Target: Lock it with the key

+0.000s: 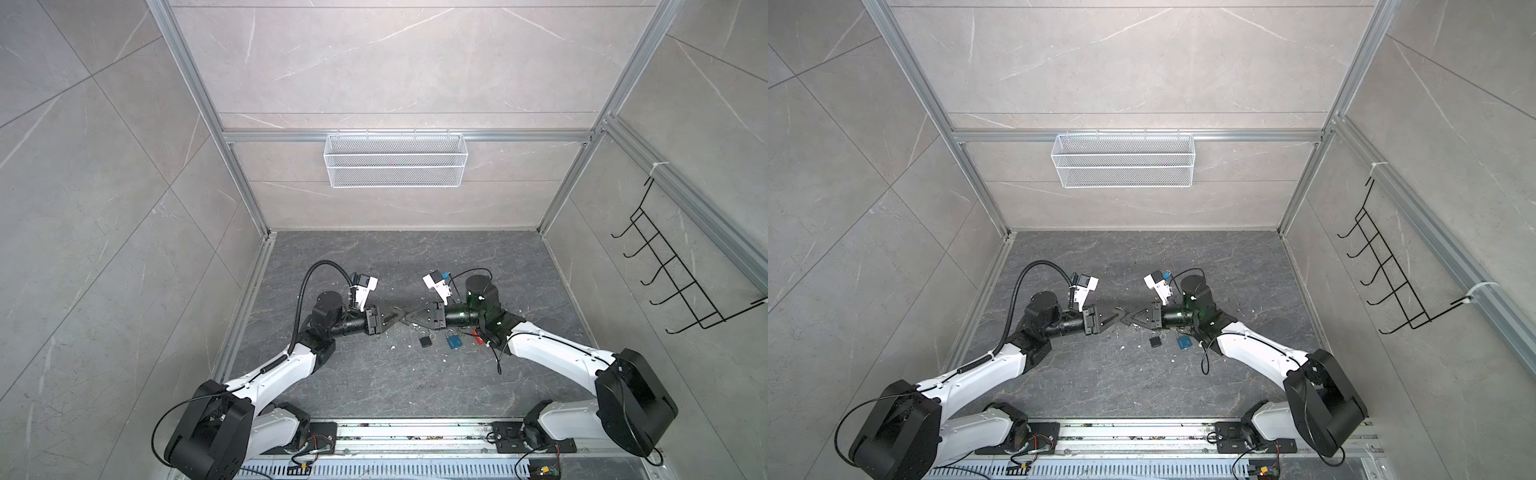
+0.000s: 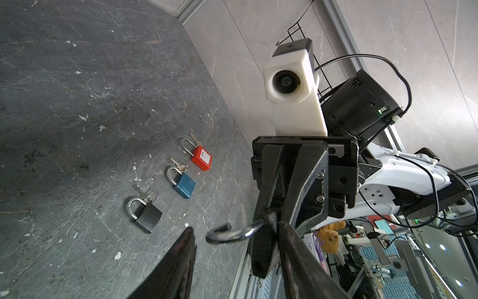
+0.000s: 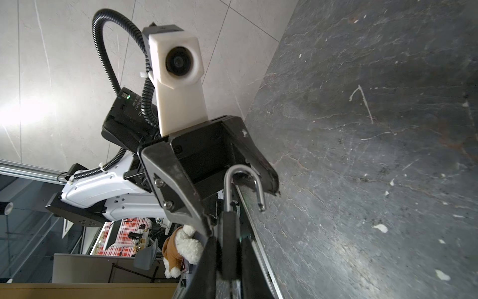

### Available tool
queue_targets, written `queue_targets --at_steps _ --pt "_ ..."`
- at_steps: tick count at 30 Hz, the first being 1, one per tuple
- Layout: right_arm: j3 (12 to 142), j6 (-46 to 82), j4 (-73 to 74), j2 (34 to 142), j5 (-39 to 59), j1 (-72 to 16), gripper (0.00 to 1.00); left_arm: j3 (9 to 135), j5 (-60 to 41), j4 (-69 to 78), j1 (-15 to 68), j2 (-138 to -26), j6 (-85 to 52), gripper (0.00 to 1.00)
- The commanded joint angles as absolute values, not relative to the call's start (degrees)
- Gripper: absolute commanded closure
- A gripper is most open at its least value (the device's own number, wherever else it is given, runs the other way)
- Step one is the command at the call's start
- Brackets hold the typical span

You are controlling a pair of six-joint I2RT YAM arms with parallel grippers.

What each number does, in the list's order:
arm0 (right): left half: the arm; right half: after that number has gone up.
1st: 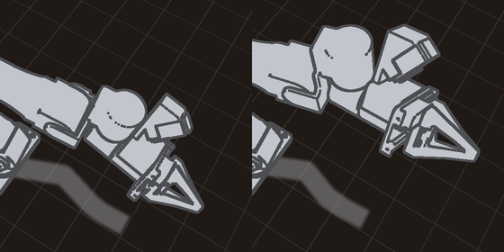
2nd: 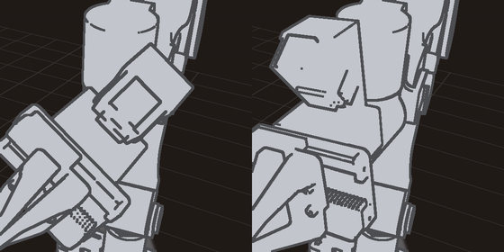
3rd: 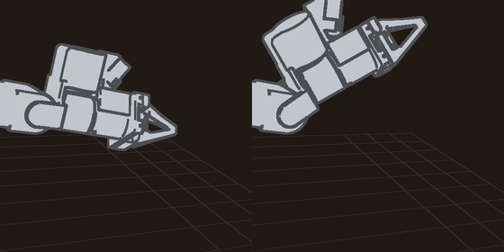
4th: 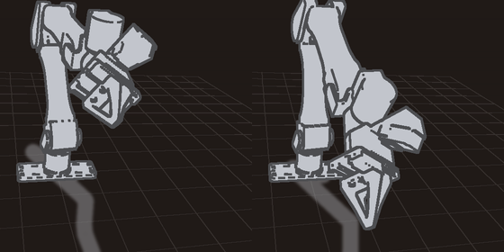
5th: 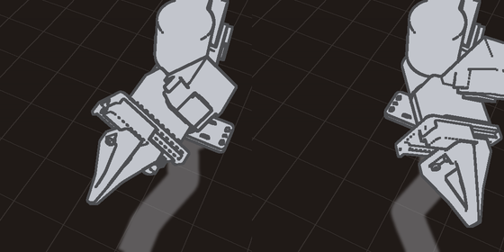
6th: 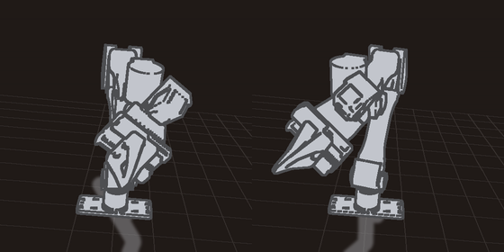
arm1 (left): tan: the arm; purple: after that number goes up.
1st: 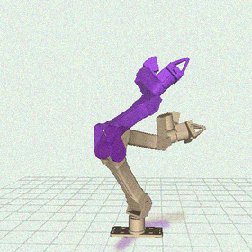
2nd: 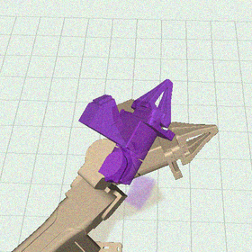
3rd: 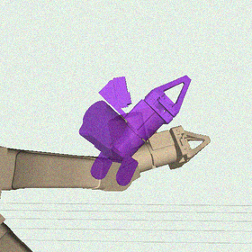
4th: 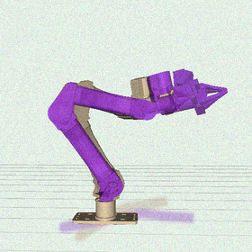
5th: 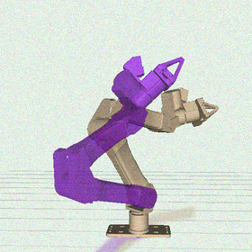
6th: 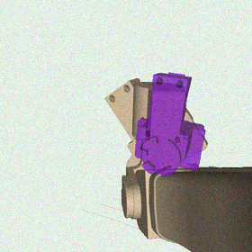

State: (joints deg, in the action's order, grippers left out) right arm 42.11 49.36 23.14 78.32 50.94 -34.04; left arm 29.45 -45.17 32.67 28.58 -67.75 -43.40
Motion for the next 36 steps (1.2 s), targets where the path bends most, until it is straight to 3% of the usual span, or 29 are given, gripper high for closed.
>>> queue_targets --at_steps 1,11,20,36 --pt "40.7 53.6 30.4 78.8 53.0 -33.8 1.0 30.3 -46.3 37.7 28.5 -67.5 -43.5 0.46" --pt "39.9 53.4 30.7 79.4 52.5 -33.8 1.0 29.6 -47.4 44.4 28.5 -70.2 -46.7 0.48" --pt "40.5 50.6 27.5 80.1 50.3 -33.5 1.0 28.9 -48.2 41.5 28.5 -67.9 -45.6 0.49" --pt "42.2 47.5 23.7 79.4 50.1 -33.0 1.0 28.7 -47.5 40.3 28.5 -67.8 -45.6 0.65"
